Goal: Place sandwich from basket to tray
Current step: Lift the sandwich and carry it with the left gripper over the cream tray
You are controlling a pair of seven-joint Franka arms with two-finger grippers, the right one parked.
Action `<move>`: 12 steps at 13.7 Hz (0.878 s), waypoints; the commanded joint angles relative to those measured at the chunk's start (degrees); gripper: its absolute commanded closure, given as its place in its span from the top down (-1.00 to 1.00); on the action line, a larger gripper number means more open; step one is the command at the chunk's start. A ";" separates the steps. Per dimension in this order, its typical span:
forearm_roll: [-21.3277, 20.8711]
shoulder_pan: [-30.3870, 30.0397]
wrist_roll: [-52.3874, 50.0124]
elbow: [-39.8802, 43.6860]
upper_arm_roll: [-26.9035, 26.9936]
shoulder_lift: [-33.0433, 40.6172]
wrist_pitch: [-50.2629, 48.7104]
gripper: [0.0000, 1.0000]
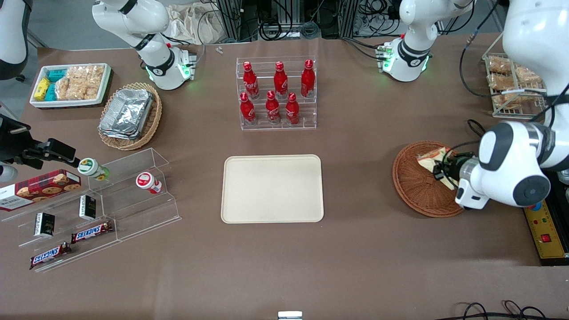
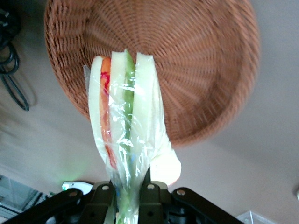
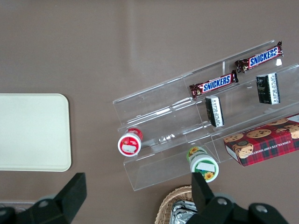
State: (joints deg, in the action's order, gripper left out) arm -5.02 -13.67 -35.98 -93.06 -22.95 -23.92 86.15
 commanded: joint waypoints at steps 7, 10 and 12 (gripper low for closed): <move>1.16 8.89 -0.58 2.62 -16.08 -4.11 10.68 -1.00; -4.44 16.10 -1.11 2.88 -15.99 -9.20 17.28 -1.00; -10.33 19.72 -4.61 3.14 -15.81 -12.98 17.91 -1.00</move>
State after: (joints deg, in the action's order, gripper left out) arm -10.73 3.46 -38.04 -91.58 -38.97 -33.05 103.49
